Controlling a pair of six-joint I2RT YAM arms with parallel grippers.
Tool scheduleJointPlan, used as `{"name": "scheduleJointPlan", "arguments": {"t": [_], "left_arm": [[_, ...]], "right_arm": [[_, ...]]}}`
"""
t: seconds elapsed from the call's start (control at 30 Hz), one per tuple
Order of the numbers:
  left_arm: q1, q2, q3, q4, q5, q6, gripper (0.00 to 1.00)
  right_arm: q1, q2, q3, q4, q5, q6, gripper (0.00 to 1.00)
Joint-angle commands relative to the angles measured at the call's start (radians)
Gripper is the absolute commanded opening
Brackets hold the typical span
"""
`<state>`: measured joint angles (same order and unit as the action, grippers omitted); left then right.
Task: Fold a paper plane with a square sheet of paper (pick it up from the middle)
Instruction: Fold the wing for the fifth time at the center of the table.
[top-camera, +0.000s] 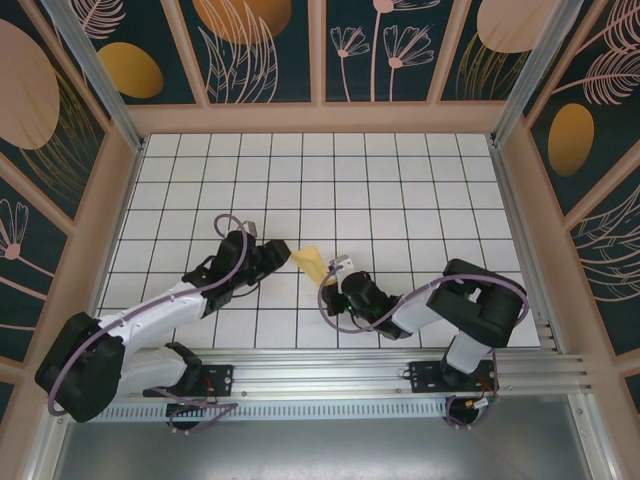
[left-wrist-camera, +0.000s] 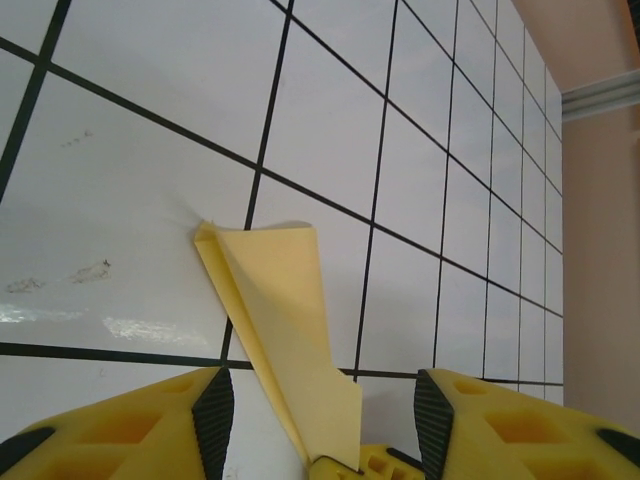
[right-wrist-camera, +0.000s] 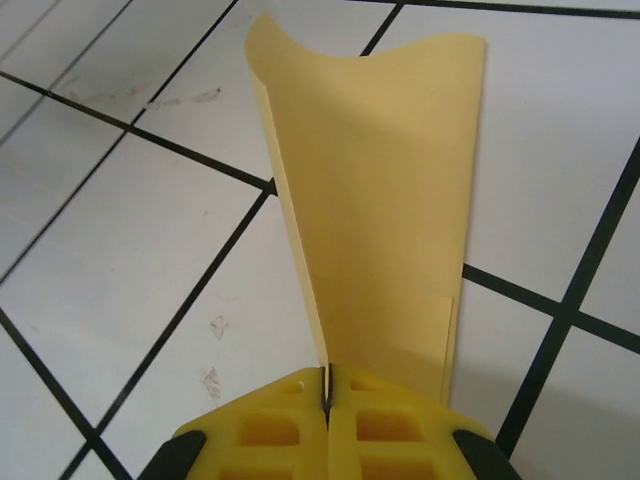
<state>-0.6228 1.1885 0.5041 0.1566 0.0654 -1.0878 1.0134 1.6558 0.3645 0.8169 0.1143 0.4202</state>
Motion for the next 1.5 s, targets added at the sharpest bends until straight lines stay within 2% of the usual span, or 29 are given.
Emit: {"name": "scheduleJointPlan", "arguments": {"t": [0.0, 0.13, 0.43, 0.87, 1.13, 1.47], "left_arm": [[-0.003, 0.028, -0.004, 0.065, 0.053, 0.029, 0.53], [-0.003, 0.066, 0.000, 0.107, 0.102, 0.030, 0.53], [-0.002, 0.169, 0.020, 0.167, 0.203, 0.039, 0.51], [-0.003, 0.237, 0.033, 0.214, 0.265, 0.034, 0.49], [-0.004, 0.267, 0.041, 0.252, 0.308, 0.030, 0.49], [-0.003, 0.374, 0.094, 0.343, 0.397, 0.029, 0.49]], "right_arm": [[-0.038, -0.017, -0.012, 0.055, -0.138, 0.142, 0.00], [-0.091, 0.006, -0.015, 0.065, -0.252, 0.240, 0.00], [-0.144, 0.067, -0.007, 0.102, -0.389, 0.383, 0.00], [-0.164, 0.094, -0.048, 0.156, -0.375, 0.586, 0.00], [-0.177, 0.161, -0.048, 0.194, -0.441, 0.698, 0.00], [-0.177, 0.178, -0.025, 0.139, -0.446, 0.714, 0.00]]}}
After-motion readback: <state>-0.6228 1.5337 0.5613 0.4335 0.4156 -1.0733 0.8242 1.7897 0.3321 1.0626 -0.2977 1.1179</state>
